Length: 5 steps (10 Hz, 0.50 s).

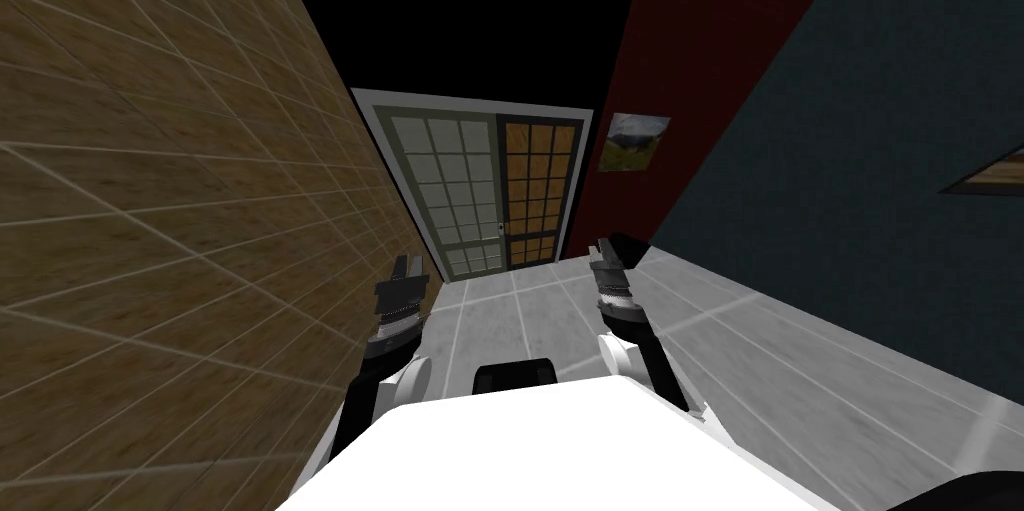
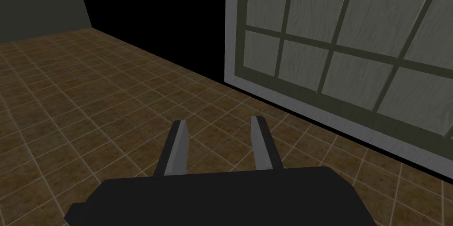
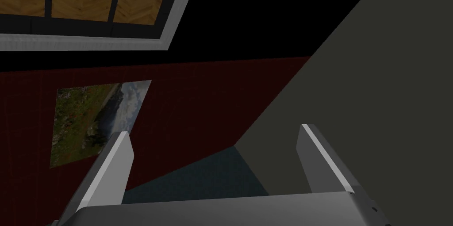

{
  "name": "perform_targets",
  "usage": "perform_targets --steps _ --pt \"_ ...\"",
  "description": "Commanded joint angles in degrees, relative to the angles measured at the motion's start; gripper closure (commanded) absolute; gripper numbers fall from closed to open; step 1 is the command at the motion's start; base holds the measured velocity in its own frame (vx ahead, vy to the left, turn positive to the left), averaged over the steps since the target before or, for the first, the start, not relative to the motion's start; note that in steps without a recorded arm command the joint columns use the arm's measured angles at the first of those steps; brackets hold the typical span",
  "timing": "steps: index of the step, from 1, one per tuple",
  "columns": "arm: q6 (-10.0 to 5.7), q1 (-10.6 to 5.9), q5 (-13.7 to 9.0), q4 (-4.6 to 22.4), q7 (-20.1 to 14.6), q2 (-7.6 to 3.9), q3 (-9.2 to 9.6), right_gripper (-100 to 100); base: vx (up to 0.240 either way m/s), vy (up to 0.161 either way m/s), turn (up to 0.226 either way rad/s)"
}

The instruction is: Pull the door open

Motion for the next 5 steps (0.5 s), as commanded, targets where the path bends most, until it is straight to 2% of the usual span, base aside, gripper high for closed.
perform_targets --steps 1,5 --pt "-0.72 -0.08 0.7 1.6 1.4 -0.12 -0.47 -100 0.132 0.053 0.067" --pt "-2.14 -1.43 3.1 7.3 6.0 -0.68 -2.79 -100 0.142 0.031 0.075"
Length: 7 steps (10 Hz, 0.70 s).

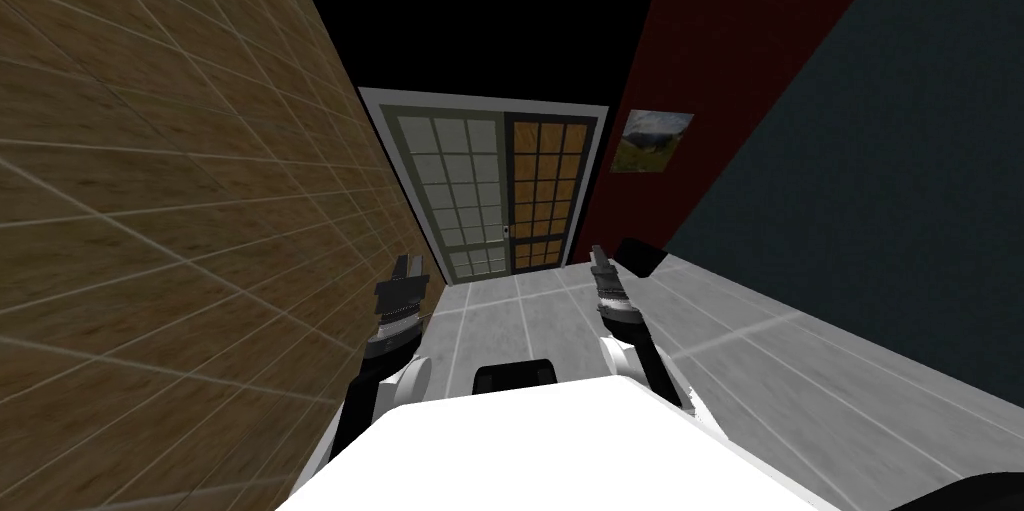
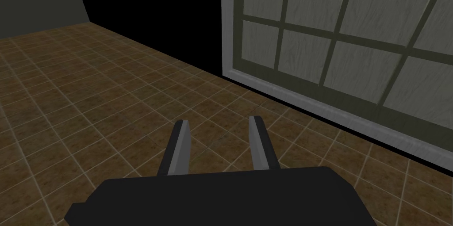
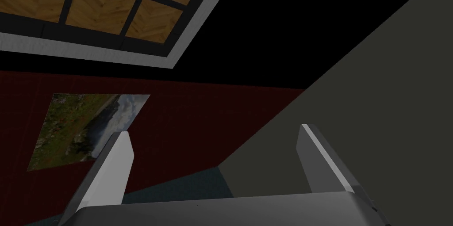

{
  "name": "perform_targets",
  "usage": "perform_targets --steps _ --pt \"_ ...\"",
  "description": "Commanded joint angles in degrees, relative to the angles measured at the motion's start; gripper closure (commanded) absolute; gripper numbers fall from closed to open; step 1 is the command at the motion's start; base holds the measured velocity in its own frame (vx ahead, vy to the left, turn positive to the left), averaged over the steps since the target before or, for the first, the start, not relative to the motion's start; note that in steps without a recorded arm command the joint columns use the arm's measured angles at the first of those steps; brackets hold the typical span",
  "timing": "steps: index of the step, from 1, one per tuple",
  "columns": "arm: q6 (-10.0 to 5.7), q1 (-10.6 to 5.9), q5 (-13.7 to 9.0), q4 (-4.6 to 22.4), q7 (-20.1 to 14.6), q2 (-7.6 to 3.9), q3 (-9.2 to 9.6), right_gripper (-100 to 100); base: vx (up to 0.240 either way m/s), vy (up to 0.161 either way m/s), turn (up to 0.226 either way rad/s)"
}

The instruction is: Pull the door open

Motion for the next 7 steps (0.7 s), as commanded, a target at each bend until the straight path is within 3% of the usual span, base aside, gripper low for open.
perform_targets --steps 1,7 --pt "-0.35 -0.74 0.7 2.0 1.5 -0.33 -1.01 -100 0.122 0.021 0.042" --pt "-2.04 -2.36 3.5 8.7 6.9 -0.7 -3.77 -100 0.103 0.027 0.06"
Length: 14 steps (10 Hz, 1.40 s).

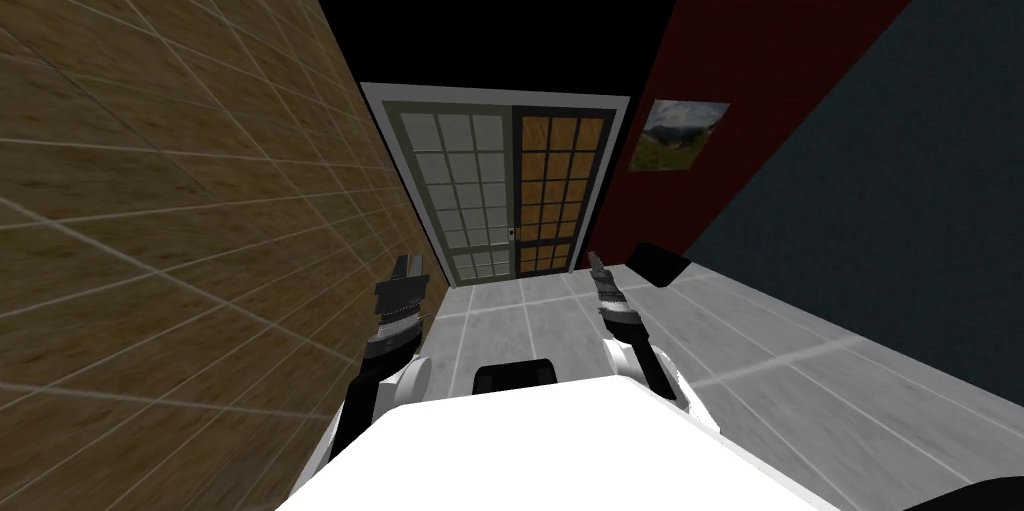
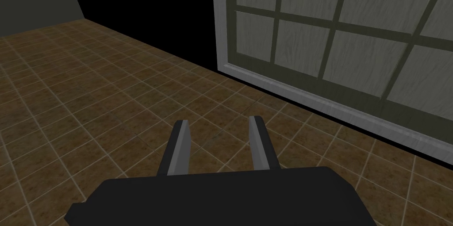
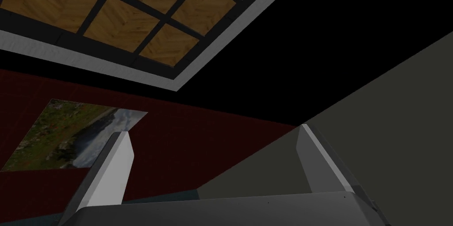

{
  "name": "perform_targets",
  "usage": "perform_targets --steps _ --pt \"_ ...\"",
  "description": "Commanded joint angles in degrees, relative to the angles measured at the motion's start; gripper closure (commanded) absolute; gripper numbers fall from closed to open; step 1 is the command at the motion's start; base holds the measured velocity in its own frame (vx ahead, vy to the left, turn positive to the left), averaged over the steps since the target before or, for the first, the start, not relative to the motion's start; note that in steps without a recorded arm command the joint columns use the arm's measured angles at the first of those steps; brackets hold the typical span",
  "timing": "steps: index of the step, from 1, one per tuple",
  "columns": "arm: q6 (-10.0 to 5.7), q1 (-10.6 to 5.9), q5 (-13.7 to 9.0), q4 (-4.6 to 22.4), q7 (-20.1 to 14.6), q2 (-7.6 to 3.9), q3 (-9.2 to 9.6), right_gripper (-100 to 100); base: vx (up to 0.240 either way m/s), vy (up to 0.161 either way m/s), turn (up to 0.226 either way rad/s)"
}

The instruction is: Pull the door open

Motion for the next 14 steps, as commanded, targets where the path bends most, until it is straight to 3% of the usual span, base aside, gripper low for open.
perform_targets --steps 1,14 --pt "-0.29 -0.35 0.9 1.6 1.7 0.04 -0.68 -100 0.1 0.025 0.058" --pt "-4.44 -4.38 7.8 18.0 15.0 0.22 -7.43 -100 0.103 0.022 0.067"
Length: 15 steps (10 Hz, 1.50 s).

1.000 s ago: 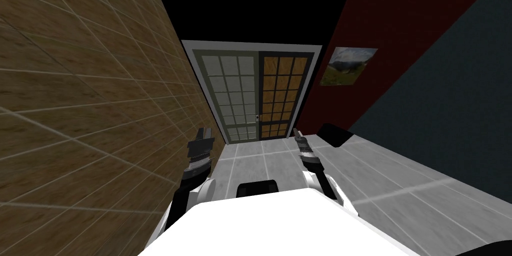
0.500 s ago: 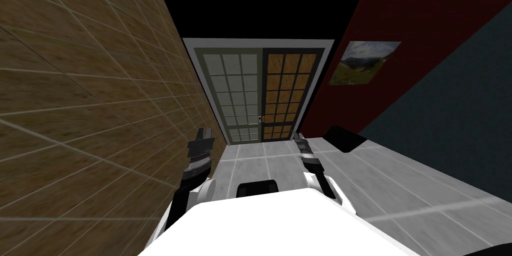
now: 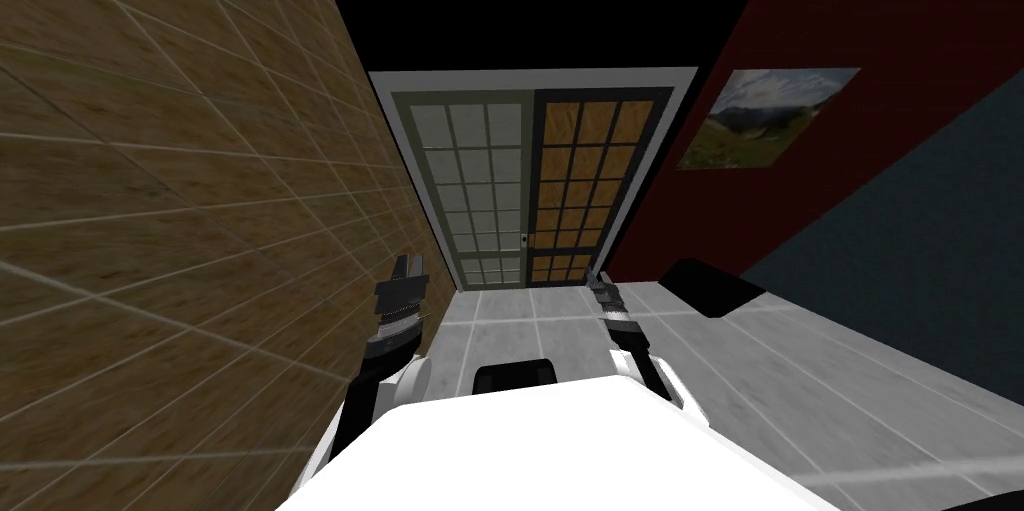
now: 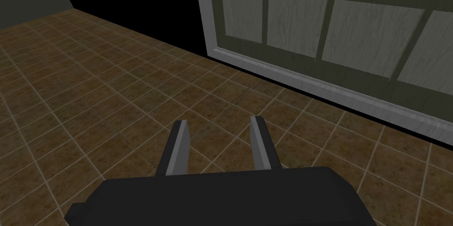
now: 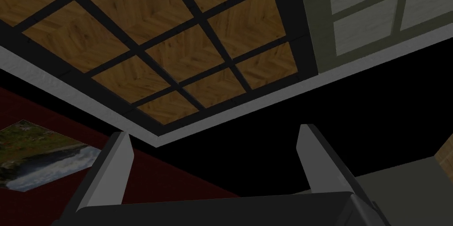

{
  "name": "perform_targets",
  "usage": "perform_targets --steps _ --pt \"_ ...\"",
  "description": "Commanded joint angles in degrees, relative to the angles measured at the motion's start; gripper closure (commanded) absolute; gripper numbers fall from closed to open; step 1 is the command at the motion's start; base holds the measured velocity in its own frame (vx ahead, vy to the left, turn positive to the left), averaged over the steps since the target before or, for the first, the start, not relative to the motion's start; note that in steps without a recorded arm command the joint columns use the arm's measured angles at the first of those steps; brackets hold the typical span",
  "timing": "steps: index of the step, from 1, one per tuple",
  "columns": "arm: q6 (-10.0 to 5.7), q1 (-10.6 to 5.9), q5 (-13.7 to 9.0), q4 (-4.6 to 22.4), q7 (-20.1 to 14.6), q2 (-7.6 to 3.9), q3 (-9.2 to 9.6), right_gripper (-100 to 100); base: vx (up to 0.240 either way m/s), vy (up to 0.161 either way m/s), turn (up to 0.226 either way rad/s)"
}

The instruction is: Pull the door open

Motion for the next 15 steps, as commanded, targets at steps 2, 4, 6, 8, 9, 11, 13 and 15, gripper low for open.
perform_targets --steps 2,4,6,8,9,11,13,15 --pt "-0.66 -0.8 1.4 3.2 2.8 0.17 -1.41 -100 0.119 0.024 0.072" --pt "-1.31 -1.45 2.5 5.8 4.9 0.35 -2.47 -100 0.099 0.019 0.068" --pt "-1.95 -2.09 3.6 8.3 6.9 0.59 -3.51 -100 0.105 0.027 0.071" --pt "-2.59 -2.72 4.6 10.8 8.9 0.87 -4.53 -100 0.105 0.015 0.069" --pt "-2.9 -3.04 5.2 12.1 10.0 1.0 -5.05 -100 0.105 0.002 0.061" --pt "-3.52 -3.66 6.2 14.5 11.9 1.33 -6.04 -100 0.101 0.01 0.074" --pt "-4.11 -4.27 7.2 16.8 13.8 1.69 -7.0 -100 0.117 0.011 0.059" --pt "-4.71 -4.88 8.2 19.2 15.7 2.05 -7.97 -100 0.102 0.007 0.064"
